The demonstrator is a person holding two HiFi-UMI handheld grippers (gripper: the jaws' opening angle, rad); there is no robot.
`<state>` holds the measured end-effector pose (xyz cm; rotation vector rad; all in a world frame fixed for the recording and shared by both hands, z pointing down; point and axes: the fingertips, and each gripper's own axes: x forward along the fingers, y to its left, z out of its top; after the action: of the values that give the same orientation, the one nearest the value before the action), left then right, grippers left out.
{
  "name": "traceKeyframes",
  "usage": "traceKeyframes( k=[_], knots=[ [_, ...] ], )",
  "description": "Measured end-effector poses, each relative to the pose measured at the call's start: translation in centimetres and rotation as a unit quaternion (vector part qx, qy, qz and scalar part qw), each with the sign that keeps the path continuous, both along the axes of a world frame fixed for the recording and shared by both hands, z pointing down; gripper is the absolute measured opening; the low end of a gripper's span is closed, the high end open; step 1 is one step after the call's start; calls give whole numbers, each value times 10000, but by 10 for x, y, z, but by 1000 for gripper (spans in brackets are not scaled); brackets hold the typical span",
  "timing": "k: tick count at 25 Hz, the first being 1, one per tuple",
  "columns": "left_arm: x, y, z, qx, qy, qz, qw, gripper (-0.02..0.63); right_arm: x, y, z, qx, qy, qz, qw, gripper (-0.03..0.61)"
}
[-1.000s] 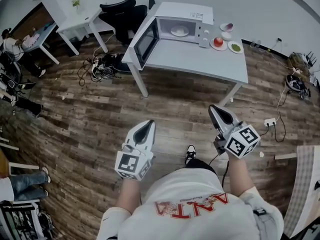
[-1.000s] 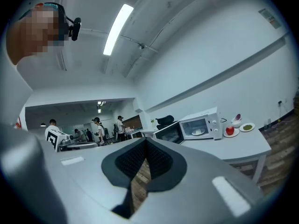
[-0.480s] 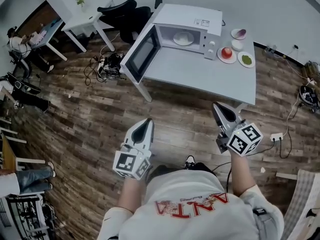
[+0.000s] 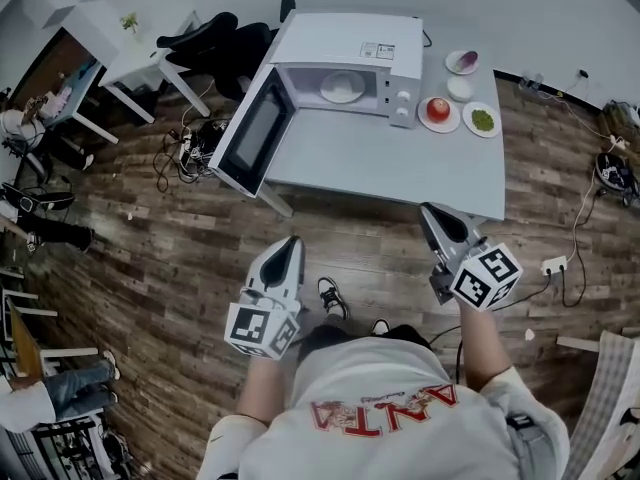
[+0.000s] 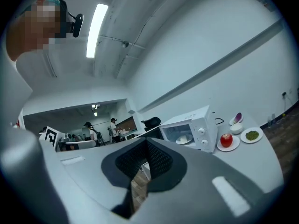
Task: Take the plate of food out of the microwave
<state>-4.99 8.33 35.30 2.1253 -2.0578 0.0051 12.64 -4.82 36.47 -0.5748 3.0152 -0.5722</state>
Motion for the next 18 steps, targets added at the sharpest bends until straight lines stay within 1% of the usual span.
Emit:
traceKeyframes(
  k=[5, 9, 11, 14, 18],
  knots=[
    [-25, -40, 9, 105, 22, 208, 9997, 11, -22, -29, 4, 58, 136, 196, 9997, 0],
    [-62, -76, 9, 183, 58, 306, 9993, 11, -53, -53, -2, 114, 263, 338, 9990, 0],
    [-78, -95, 6, 222, 2, 406, 9989, 11, -68, -66, -7, 148, 329, 436, 9984, 0],
    [-103, -120, 7, 201, -98, 517, 9984, 11, -95, -85, -8, 162, 402, 592, 9973, 0],
    [-131, -147, 10, 208, -75, 696, 9973, 11, -123, -104, -7, 185, 492, 766, 9957, 0]
  ],
)
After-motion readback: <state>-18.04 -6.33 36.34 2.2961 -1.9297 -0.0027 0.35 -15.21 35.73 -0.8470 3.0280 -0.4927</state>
